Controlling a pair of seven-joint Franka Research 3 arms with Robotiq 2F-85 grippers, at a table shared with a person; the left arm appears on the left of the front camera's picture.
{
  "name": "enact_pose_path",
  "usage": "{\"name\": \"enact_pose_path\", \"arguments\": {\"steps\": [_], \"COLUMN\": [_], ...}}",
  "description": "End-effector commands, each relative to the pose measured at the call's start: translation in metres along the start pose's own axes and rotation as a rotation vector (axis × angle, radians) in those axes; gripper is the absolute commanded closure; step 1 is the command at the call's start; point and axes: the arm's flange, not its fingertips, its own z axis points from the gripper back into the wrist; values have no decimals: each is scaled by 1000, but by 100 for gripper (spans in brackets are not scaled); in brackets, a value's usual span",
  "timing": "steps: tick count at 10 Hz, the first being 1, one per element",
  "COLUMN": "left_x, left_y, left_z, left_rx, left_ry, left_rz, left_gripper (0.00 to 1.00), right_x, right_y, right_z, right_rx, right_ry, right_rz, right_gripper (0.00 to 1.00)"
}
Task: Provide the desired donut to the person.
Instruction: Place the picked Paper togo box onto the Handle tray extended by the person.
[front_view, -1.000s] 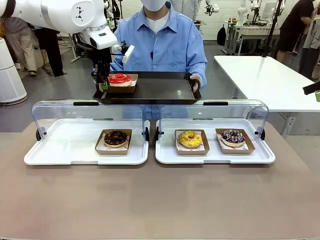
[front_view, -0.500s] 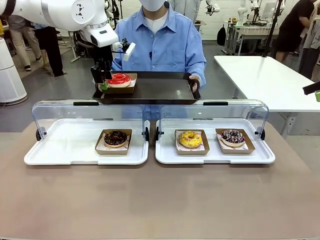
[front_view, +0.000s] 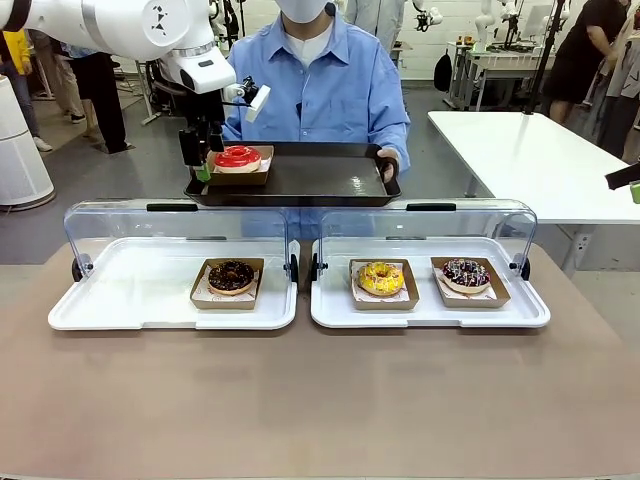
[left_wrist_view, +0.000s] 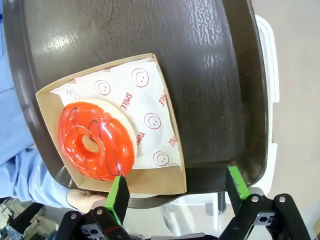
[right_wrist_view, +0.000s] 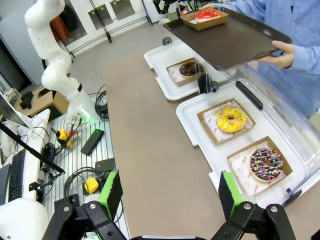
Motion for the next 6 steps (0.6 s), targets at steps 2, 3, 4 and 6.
{"name": "enact_pose_path", "arguments": {"steps": [2,3,4,6], "left_x": [-10,-20,-35,-74], "left_y": [-29,-57,-81,-120], "left_z": [25,44,58,71], "left_rx": [-46,-42,-36,-36], "left_ry": [-23,-34,-52,-76], "left_rz": [-25,-45,-51,-59], "left_gripper": [0,0,0,0], "right_x": [-1,-1,-1,-1], "right_y": [1,1,1,1], "right_z": [0,0,0,0], "right_rx": [4,4,4,4], "right_ry": [-6,-6,-6,-6], "right_rz": [2,2,2,2], "right_gripper": [0,0,0,0]}}
